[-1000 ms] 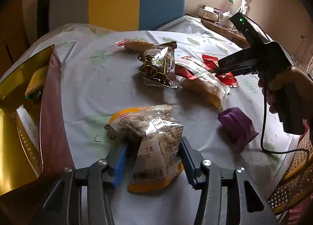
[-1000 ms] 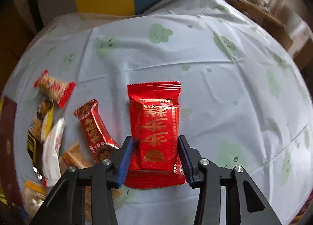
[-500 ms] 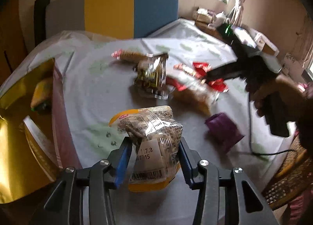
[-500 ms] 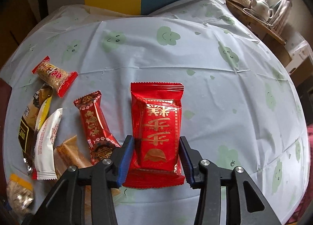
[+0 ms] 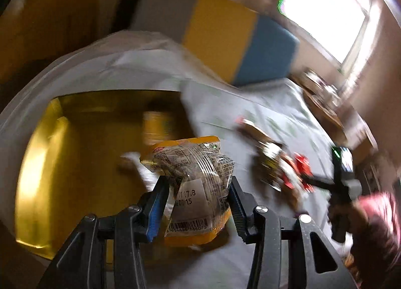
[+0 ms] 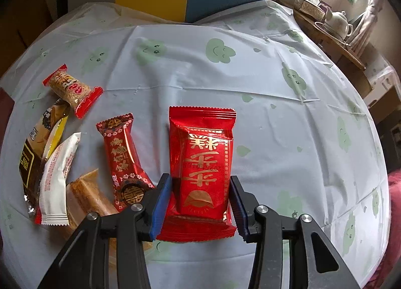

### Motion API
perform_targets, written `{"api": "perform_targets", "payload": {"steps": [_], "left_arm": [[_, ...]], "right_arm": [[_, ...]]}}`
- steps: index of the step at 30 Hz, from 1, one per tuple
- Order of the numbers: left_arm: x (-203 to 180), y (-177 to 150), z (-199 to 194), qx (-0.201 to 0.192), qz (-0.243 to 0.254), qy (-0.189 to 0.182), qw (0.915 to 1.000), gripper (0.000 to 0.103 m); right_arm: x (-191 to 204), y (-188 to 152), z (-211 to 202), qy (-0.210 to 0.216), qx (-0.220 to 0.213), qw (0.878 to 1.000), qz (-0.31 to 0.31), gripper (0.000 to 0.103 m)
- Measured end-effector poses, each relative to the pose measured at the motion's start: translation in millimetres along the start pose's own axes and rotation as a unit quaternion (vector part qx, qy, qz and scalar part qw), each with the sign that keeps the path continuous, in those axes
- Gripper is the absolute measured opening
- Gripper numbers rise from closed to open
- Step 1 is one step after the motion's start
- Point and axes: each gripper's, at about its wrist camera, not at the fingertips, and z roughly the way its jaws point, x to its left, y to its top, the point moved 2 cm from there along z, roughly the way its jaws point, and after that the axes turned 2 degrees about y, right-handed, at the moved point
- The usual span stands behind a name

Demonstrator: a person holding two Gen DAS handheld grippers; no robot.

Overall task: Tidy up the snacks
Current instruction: 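Release nut bag into gold tray with left gripper while right gripper grasps red pastry pack, then carry the red pastry pack to the gold tray and release it with the right gripper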

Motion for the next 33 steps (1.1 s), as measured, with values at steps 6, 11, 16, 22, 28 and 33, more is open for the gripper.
{"api": "perform_targets", "payload": {"steps": [6, 11, 16, 22, 28, 33], "left_arm": [[65.8, 26.1, 19.0, 0.026, -0.061, 0.053, 0.9964, 0.048], [90.7, 53.0, 54.5, 0.047, -0.088, 0.076, 0.9921, 0.048], [81.7, 76.6, 81.2, 0.047, -0.051, 0.09, 0.9936, 0.05], [76.8, 87.1, 118.5, 0.061, -0.045, 0.086, 0.9934, 0.072], [81.5, 76.4, 102.1, 0.045, -0.059, 0.119, 0.9901, 0.072], [81.1, 61.3, 70.1, 0.027, -0.068, 0.148, 0.9863, 0.072]], "right_arm": [[2.0, -1.9, -3.3, -0.003, -0.001, 1.0, -0.004, 0.046], [2.7, -2.5, -4.5, -0.005, -0.002, 1.0, -0.006, 0.046], [1.7, -2.4, -5.4, -0.003, -0.001, 1.0, -0.006, 0.046], [2.2, -2.4, -5.1, -0.004, -0.001, 1.0, -0.007, 0.046], [1.3, -2.3, -4.7, -0.003, -0.001, 1.0, -0.008, 0.046], [1.2, -2.1, -4.9, -0.006, -0.001, 1.0, -0.011, 0.046]]}}
